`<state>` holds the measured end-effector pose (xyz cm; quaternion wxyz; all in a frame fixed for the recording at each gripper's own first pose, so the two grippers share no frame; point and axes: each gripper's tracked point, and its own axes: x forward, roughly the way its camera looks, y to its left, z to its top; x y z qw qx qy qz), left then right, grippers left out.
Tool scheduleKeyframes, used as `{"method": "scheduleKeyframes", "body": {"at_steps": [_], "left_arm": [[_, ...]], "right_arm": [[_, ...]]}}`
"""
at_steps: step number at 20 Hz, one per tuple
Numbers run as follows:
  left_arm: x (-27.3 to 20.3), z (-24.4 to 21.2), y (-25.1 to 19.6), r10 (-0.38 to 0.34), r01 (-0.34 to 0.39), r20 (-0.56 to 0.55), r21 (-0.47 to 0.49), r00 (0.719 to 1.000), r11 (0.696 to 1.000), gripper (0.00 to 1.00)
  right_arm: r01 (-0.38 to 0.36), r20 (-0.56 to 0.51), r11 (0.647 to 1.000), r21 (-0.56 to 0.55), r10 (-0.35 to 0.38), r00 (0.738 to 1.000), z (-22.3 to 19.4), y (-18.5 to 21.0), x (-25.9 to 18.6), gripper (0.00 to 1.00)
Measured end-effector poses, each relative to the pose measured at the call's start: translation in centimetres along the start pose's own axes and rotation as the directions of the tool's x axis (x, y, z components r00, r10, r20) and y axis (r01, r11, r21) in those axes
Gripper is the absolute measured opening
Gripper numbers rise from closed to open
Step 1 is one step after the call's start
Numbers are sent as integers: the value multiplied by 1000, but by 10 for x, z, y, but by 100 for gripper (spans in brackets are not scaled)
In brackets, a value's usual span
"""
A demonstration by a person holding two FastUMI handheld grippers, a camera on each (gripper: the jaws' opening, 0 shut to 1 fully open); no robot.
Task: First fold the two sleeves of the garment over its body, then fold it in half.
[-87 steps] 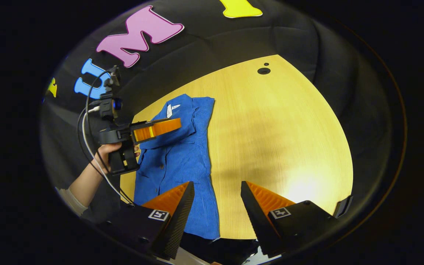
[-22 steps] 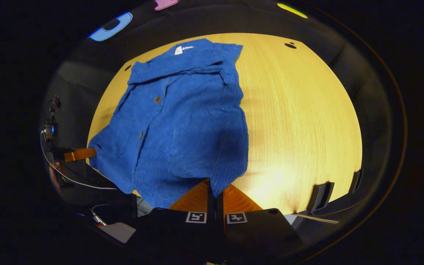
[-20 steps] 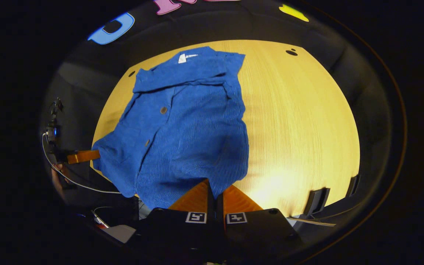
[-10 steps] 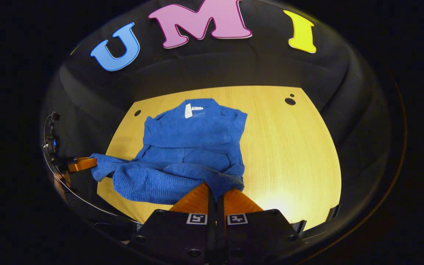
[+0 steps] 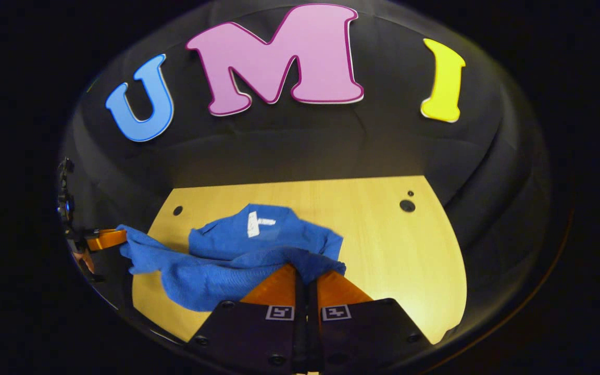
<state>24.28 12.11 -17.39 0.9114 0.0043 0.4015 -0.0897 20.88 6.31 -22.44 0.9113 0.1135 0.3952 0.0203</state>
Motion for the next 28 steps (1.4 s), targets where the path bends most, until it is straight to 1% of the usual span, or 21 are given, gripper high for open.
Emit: {"method": "scheduleKeyframes", "body": {"at_steps": [2,3,4,5,7,8,10,13,14,15,16,17,18,19,20,22,24,26,27,28], "left_arm": [[38,17,2,21,-21,-34,-18,999,1000,0],[60,20,5,40,-42,-64,-32,997,999,0],[85,19,12,75,-78,-104,-29,992,997,0],[105,16,18,111,-113,-149,-9,983,994,0],[144,17,16,140,-137,-198,28,970,990,0],[156,20,16,149,-145,-203,34,968,989,0],[181,22,21,178,-175,-197,33,964,984,0],[202,22,24,194,-194,-195,22,961,981,0],[206,22,26,208,-207,-199,26,958,978,0],[208,22,26,206,-206,-193,19,959,978,4],[211,25,24,205,-207,-181,7,962,978,5],[219,25,25,224,-226,-165,4,961,974,31],[214,29,25,245,-246,-141,6,959,969,57],[214,35,29,267,-268,-106,12,958,963,83],[213,41,30,263,-262,-74,15,962,965,84],[208,51,27,263,-262,-21,16,965,965,85],[198,60,22,275,-276,15,20,961,961,85],[192,64,16,262,-263,38,23,964,964,85],[187,67,14,266,-268,51,21,963,963,85],[181,70,9,268,-270,68,17,961,963,85]], "right_arm": [[-6,-16,1000,26,7,1000,9,-4,46,5],[-12,-34,999,35,13,999,9,-4,71,4],[-15,-62,999,34,17,998,4,-4,97,4],[-16,-102,999,30,19,995,-5,-5,119,5],[-18,-161,1000,25,22,987,-23,-5,160,4],[-8,-180,1000,12,10,984,-31,-9,175,5],[10,-177,1000,-4,-10,984,-36,-16,199,5],[5,-176,998,61,5,984,-36,-22,221,5],[5,-170,996,84,10,985,-34,-26,225,0],[20,-164,995,93,-5,986,-33,-33,231,13],[36,-149,996,87,-23,989,-30,-39,234,31],[33,-139,996,82,-21,990,-27,-41,231,49],[40,-128,997,71,-31,991,-25,-45,229,66],[44,-108,998,49,-39,993,-23,-46,227,67],[43,-80,999,21,-41,996,-18,-47,225,76],[42,-33,999,-28,-43,999,-7,-47,216,86],[43,10,998,-50,-42,999,2,-39,203,87],[35,58,997,-66,-31,998,16,-31,193,89],[34,78,997,-74,-28,997,20,-26,186,91],[37,99,996,-87,-28,995,25,-23,179,97]]}}
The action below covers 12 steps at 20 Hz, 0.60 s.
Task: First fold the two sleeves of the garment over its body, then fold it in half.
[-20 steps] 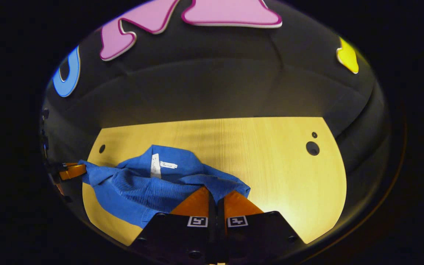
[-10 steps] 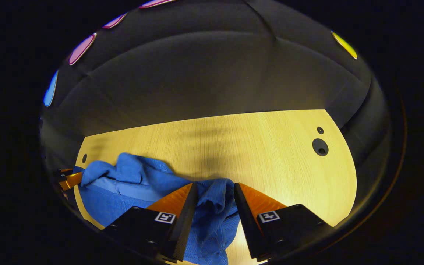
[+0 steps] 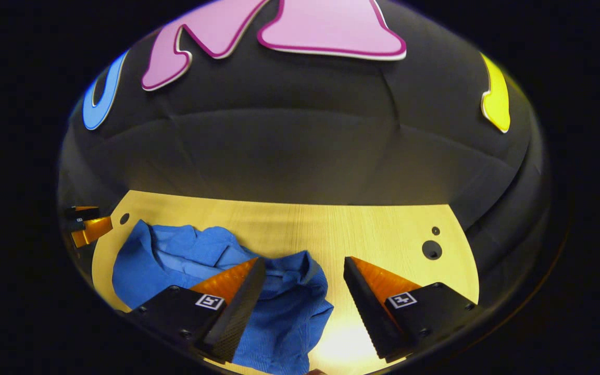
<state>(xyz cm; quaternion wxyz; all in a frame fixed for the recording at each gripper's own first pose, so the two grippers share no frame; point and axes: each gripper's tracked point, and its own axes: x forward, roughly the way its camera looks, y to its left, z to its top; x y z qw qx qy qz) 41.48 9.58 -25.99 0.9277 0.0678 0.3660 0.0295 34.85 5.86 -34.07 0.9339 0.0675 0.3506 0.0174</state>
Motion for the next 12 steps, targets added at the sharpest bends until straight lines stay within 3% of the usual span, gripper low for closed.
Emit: {"method": "scheduleKeyframes", "body": {"at_steps": [7,12], "left_arm": [[-63,14,-16,1,-4,102,31,995,1000,85],[-117,25,-37,-10,2,194,38,981,999,85]], "right_arm": [[-53,123,997,-52,59,991,34,16,-46,98],[-76,230,993,-90,95,969,65,28,-99,98]]}}
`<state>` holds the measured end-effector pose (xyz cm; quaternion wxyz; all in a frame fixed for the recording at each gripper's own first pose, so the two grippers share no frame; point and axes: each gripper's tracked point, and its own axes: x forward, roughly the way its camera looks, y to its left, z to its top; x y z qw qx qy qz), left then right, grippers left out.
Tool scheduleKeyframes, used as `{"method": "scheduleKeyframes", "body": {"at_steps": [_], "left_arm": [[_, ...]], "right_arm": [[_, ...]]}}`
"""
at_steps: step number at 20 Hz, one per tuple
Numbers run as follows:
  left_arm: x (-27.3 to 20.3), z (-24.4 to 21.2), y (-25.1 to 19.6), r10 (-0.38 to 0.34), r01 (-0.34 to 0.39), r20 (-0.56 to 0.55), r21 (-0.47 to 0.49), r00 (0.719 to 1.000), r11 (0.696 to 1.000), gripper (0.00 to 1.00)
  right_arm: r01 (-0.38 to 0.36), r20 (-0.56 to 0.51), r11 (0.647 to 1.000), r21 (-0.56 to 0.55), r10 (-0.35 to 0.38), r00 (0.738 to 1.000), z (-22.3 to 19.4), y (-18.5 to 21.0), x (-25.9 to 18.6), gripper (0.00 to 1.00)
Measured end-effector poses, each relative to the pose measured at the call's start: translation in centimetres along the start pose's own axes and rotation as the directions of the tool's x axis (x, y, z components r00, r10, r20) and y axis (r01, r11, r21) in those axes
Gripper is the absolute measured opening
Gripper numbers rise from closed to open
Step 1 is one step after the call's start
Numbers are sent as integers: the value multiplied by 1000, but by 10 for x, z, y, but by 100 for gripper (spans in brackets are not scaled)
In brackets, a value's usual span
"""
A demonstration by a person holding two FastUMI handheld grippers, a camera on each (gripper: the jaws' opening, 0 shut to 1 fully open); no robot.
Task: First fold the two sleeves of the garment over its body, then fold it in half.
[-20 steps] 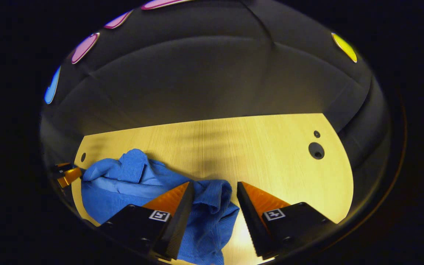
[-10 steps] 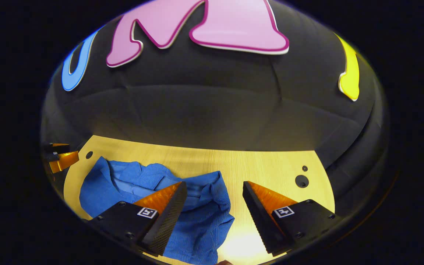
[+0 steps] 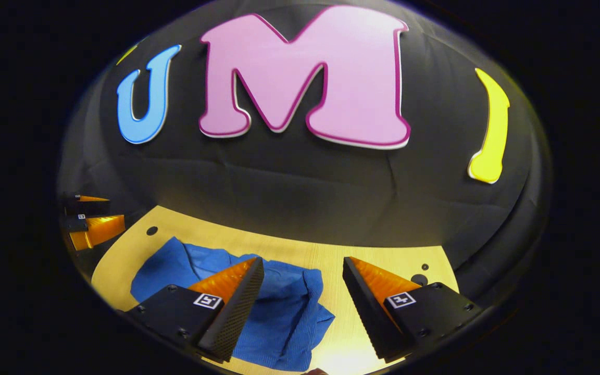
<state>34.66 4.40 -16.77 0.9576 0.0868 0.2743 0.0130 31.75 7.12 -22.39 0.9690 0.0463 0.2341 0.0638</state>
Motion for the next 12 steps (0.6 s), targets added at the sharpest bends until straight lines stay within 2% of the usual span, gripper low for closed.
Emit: {"method": "scheduleKeyframes", "body": {"at_steps": [6,9,12], "left_arm": [[-71,15,-20,-8,8,110,0,994,1000,85],[-121,18,-22,-1,4,189,-16,982,1000,85],[-177,-2,-22,-16,21,237,-17,971,1000,84]], "right_arm": [[16,166,999,-34,-10,986,48,20,-91,98],[54,230,997,-49,-42,972,56,24,-155,98],[38,288,998,-50,-22,957,58,46,-215,97]]}}
